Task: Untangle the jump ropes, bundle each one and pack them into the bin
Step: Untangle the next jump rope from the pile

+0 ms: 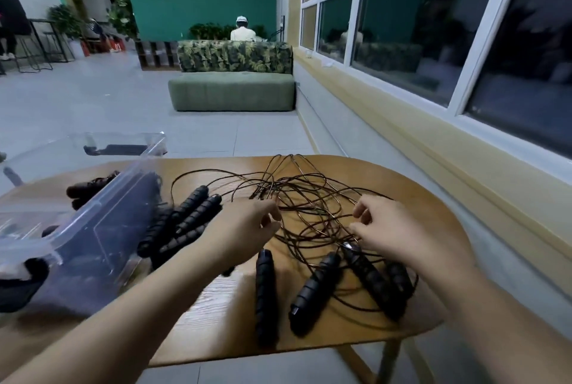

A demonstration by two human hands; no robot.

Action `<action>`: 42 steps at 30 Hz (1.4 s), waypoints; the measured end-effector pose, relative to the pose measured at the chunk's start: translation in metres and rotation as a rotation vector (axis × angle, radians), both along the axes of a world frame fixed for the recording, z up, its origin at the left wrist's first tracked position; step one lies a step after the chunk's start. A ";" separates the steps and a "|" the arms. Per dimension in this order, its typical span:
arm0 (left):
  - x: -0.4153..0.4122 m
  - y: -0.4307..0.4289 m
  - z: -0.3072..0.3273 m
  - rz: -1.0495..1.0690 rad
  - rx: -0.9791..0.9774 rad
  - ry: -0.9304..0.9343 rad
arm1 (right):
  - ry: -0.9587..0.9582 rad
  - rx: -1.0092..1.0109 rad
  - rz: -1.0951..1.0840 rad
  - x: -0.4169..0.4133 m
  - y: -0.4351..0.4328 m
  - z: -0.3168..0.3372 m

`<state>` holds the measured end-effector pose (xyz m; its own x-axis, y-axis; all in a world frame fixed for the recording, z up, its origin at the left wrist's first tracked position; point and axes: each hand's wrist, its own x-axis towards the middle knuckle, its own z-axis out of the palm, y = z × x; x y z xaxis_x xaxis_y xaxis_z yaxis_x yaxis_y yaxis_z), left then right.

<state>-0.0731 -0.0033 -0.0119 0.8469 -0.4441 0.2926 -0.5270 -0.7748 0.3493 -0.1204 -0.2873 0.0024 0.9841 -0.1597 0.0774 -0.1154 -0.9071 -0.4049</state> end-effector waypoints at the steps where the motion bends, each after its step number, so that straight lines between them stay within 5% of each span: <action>1: -0.003 -0.006 -0.002 -0.008 -0.015 -0.009 | 0.039 -0.045 -0.042 -0.004 -0.012 -0.002; 10: -0.007 -0.053 -0.012 -0.103 -0.061 0.014 | 0.086 -0.006 -0.239 -0.019 -0.058 -0.016; 14: -0.005 -0.058 -0.019 -0.112 -0.030 0.022 | 0.243 -0.013 -0.229 -0.017 -0.069 -0.022; 21: -0.007 -0.064 -0.024 -0.116 -0.002 0.000 | 0.251 0.319 -0.264 -0.016 -0.079 -0.022; 34: -0.010 -0.067 -0.026 -0.116 -0.004 -0.029 | 0.394 0.394 -0.145 -0.021 -0.067 -0.021; 42: -0.015 -0.079 -0.020 -0.144 -0.170 -0.070 | -0.038 0.515 -0.310 -0.011 -0.054 -0.006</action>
<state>-0.0879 -0.0822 -0.0318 0.7531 -0.4985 0.4293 -0.6556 -0.6229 0.4269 -0.1316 -0.3409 -0.0039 0.8839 -0.4649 -0.0517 -0.3198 -0.5198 -0.7921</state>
